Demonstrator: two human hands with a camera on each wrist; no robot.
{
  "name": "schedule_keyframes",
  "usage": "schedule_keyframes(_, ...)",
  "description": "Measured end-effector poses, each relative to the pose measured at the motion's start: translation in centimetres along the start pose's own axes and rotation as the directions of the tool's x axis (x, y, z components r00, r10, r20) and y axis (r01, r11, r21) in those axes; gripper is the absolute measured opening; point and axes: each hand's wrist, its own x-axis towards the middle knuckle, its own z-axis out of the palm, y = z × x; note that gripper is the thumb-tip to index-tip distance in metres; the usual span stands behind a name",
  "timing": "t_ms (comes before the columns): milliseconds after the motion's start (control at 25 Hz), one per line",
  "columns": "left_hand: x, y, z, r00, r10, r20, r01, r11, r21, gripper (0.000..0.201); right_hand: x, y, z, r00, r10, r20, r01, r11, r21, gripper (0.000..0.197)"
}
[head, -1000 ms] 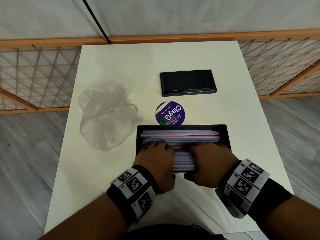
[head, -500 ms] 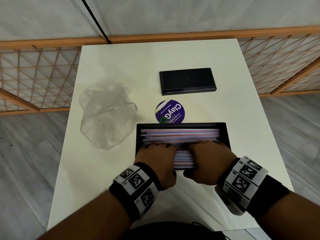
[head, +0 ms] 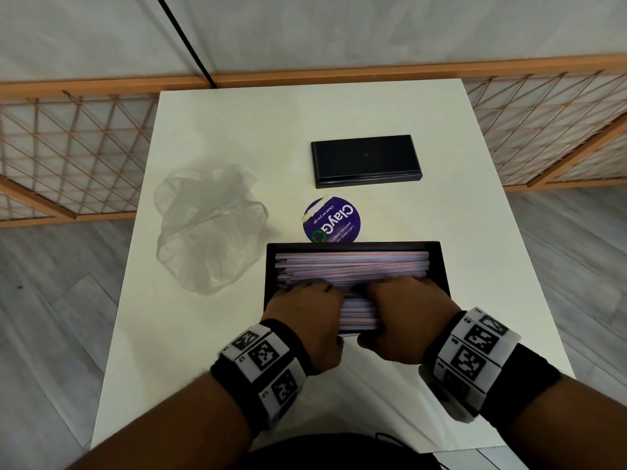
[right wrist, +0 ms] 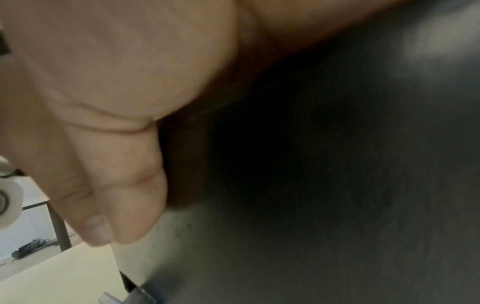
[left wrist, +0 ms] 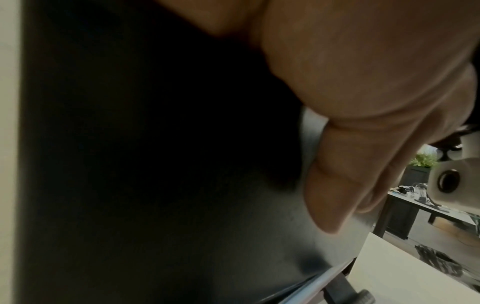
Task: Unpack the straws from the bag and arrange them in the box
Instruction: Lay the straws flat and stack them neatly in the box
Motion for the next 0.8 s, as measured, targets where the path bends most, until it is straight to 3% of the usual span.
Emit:
schedule_keyframes(280,0.08,-0.11,0.15,1.000,-0.011,0.025,0.011,1.000,0.007,0.050,-0.25,-0.19,0.01,1.000,-0.008,0.014,0.009,0.997,-0.074,0.057)
schedule_keyframes(800,-0.24,-0.32,0.18,0.999,-0.016,0.029,0.016,1.000,-0.002,0.051,-0.58,-0.12,-0.17,1.000,0.020,0.023,-0.020,1.000,0.000,0.050)
